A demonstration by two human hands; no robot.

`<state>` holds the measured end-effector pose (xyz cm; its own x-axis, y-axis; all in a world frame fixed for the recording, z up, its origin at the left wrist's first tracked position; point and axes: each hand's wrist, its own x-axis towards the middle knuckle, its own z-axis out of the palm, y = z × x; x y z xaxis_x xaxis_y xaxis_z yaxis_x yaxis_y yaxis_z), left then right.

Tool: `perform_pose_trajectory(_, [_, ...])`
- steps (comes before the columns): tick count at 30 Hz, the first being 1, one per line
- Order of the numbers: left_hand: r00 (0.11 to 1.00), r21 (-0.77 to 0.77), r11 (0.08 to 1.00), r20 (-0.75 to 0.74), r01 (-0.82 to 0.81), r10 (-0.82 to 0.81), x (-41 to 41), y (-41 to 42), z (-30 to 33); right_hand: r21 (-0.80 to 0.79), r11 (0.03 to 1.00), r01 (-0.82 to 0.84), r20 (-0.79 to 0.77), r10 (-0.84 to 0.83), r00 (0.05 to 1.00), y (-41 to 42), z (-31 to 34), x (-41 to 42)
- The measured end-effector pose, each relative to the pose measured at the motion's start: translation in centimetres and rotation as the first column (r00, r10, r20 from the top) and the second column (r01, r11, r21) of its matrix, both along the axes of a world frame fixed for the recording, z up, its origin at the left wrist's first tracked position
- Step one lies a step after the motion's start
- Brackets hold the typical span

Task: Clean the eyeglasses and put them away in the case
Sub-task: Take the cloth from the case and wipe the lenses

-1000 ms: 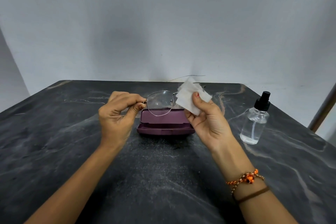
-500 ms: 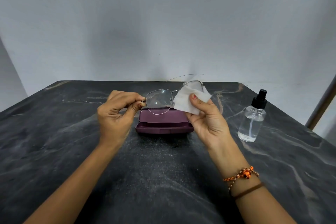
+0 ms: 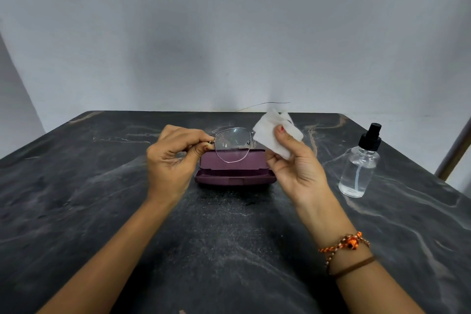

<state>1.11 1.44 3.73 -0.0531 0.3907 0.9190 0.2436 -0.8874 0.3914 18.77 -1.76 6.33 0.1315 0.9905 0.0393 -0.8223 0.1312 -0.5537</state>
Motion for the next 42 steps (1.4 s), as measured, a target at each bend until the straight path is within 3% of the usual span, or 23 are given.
perform_pose_trajectory(4, [1.000,0.000,1.000,-0.010,0.010,-0.010,0.01,0.20,-0.27,0.060,0.998,-0.027,-0.040,0.030,0.999,-0.10,0.02,-0.09])
perform_pose_trajectory(12, [1.000,0.015,1.000,-0.020,0.008,-0.008,-0.09,0.03,-0.01,0.069,0.997,0.035,0.230,-0.050,0.972,0.02,-0.21,-0.02])
perform_pose_trajectory(16, [0.996,0.029,0.999,-0.077,0.044,-0.042,0.56,-0.29,0.08,0.042,0.999,0.019,0.027,-0.020,0.999,0.09,-0.17,0.09])
perform_pose_trajectory(19, [0.995,0.024,0.998,-0.085,0.057,-0.054,0.69,-0.31,-0.04,0.110,0.994,0.006,-0.086,0.003,0.996,0.13,-0.11,0.13])
perform_pose_trajectory(24, [0.995,0.007,0.998,-0.084,0.061,-0.060,0.39,-0.18,-0.10,0.191,0.981,-0.005,0.031,-0.001,1.000,0.24,-0.20,0.05])
perform_pose_trajectory(30, [0.997,0.005,0.999,-0.069,0.034,-0.034,-0.14,-0.02,0.28,0.147,0.986,0.079,0.279,-0.118,0.953,0.32,-0.23,0.48])
perform_pose_trajectory(36, [0.995,-0.005,0.999,-0.092,0.038,-0.038,0.00,-0.20,0.30,-0.016,0.988,0.154,0.097,-0.152,0.984,0.49,-0.35,0.37])
perform_pose_trajectory(42, [0.995,0.008,0.999,-0.094,0.045,-0.044,-0.07,-0.13,0.04,0.119,0.993,0.011,0.139,-0.027,0.990,0.53,-0.34,0.66])
